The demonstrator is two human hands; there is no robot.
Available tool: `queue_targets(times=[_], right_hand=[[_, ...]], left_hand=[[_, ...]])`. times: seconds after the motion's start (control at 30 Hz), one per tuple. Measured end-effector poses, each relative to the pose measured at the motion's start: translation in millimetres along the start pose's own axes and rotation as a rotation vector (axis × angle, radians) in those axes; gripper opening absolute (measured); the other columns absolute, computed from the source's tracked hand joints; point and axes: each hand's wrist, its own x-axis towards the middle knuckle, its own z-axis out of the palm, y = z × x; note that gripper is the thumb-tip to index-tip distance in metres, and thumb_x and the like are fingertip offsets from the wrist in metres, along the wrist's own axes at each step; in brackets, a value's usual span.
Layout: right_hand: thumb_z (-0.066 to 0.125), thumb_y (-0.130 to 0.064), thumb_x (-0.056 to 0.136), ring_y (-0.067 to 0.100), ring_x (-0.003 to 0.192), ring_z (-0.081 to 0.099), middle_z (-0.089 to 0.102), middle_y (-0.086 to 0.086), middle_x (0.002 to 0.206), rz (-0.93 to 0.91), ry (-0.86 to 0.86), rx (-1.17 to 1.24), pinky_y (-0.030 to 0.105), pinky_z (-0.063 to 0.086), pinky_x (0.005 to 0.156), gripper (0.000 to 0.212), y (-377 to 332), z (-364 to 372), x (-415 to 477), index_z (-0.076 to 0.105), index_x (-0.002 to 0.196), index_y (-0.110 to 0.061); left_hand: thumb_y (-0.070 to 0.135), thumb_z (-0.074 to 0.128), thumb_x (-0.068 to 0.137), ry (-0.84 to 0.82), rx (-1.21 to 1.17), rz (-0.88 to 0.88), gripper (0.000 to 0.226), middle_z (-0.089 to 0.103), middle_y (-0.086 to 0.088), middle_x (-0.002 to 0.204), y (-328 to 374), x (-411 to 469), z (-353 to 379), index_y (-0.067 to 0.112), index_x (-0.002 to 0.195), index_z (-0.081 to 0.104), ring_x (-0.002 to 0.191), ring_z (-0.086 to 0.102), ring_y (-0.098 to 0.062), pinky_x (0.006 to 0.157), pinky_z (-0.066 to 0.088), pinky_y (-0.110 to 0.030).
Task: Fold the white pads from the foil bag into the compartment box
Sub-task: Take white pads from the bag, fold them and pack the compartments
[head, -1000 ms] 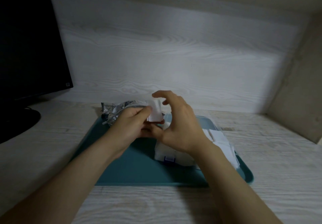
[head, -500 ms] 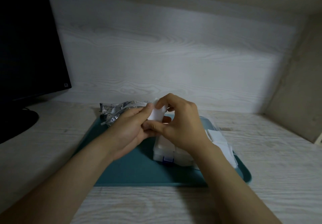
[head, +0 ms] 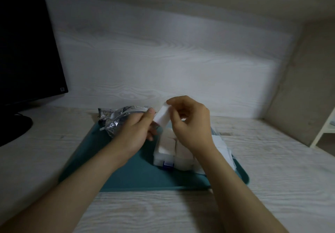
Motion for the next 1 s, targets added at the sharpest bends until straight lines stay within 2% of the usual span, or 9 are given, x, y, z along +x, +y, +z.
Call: queue_targets(times=[0.07, 0.13, 0.23, 0.43, 0.57, 0.67, 0.8, 0.93, 1.0], right_hand=[[0.063, -0.004, 0.095, 0.009, 0.077, 0.072, 0.077, -0.010, 0.085, 0.087, 0.033, -0.016, 0.038, 0.062, 0.072, 0.024, 1, -12, 4, 0.078, 0.103, -0.021], [0.060, -0.004, 0.097, 0.005, 0.081, 0.072, 0.077, -0.014, 0.091, 0.189, 0.033, -0.047, 0.033, 0.063, 0.074, 0.027, 3, -28, 7, 0.079, 0.103, -0.022], [0.056, -0.001, 0.094, 0.006, 0.090, 0.072, 0.076, -0.014, 0.097, 0.356, -0.029, -0.129, 0.026, 0.061, 0.077, 0.034, 14, -56, 6, 0.080, 0.101, -0.024], [0.054, 0.000, 0.091, 0.008, 0.083, 0.068, 0.076, -0.001, 0.099, 0.564, -0.101, -0.229, 0.008, 0.046, 0.047, 0.035, 16, -98, -4, 0.082, 0.098, -0.018], [0.056, -0.003, 0.089, 0.007, 0.088, 0.066, 0.075, -0.007, 0.094, 0.602, -0.215, -0.259, 0.017, 0.048, 0.061, 0.033, 8, -114, -11, 0.083, 0.088, -0.022], [0.058, -0.006, 0.088, 0.006, 0.080, 0.066, 0.074, -0.010, 0.085, 0.586, -0.273, -0.349, 0.017, 0.048, 0.060, 0.033, 7, -120, -20, 0.085, 0.090, -0.024], [0.064, -0.008, 0.087, 0.003, 0.080, 0.070, 0.078, -0.012, 0.092, 0.534, -0.293, -0.370, 0.015, 0.057, 0.064, 0.029, 10, -125, -31, 0.085, 0.097, -0.026], [0.075, -0.011, 0.086, -0.007, 0.060, 0.062, 0.070, -0.019, 0.074, 0.454, -0.319, -0.413, 0.010, 0.045, 0.051, 0.019, 19, -129, -39, 0.085, 0.094, -0.025], [0.080, -0.015, 0.085, -0.006, 0.060, 0.060, 0.072, -0.015, 0.083, 0.450, -0.320, -0.400, 0.012, 0.044, 0.053, 0.015, 23, -130, -42, 0.084, 0.094, -0.027]], left_hand=[[0.032, 0.050, 0.110, 0.111, 0.387, 0.250, 0.032, 0.074, 0.005, 0.091, -6, 0, -2, 0.015, 0.103, 0.076, 0.080, 0.063, -0.006, 0.081, 0.050, -0.026], [0.021, 0.054, 0.107, 0.098, 0.593, 0.461, 0.023, 0.072, 0.008, 0.105, -11, -5, -3, 0.016, 0.111, 0.075, 0.097, 0.063, -0.005, 0.091, 0.048, -0.020], [0.020, 0.056, 0.104, -0.028, 0.704, 0.608, 0.019, 0.065, 0.009, 0.108, -17, -13, 4, 0.016, 0.111, 0.072, 0.105, 0.060, -0.009, 0.096, 0.047, -0.025], [0.026, 0.057, 0.103, -0.212, 0.766, 0.734, 0.022, 0.065, 0.010, 0.117, -15, -31, 29, 0.018, 0.114, 0.074, 0.114, 0.058, -0.009, 0.102, 0.045, -0.024], [0.024, 0.065, 0.101, -0.274, 0.785, 0.758, 0.020, 0.065, 0.011, 0.128, -19, -36, 37, 0.019, 0.117, 0.075, 0.120, 0.058, -0.008, 0.104, 0.046, -0.028], [0.030, 0.067, 0.101, -0.290, 0.766, 0.726, 0.024, 0.064, 0.015, 0.134, -20, -38, 36, 0.024, 0.122, 0.074, 0.126, 0.055, -0.004, 0.107, 0.045, -0.025], [0.039, 0.067, 0.099, -0.285, 0.736, 0.673, 0.028, 0.067, 0.017, 0.132, -21, -39, 35, 0.027, 0.123, 0.076, 0.127, 0.055, 0.000, 0.108, 0.048, -0.028], [0.044, 0.068, 0.098, -0.266, 0.737, 0.624, 0.029, 0.065, 0.017, 0.132, -23, -37, 32, 0.029, 0.122, 0.075, 0.129, 0.052, 0.003, 0.110, 0.045, -0.027], [0.057, 0.062, 0.095, -0.235, 0.753, 0.590, 0.040, 0.062, 0.017, 0.133, -25, -36, 32, 0.030, 0.122, 0.074, 0.129, 0.047, 0.005, 0.113, 0.040, -0.025]])
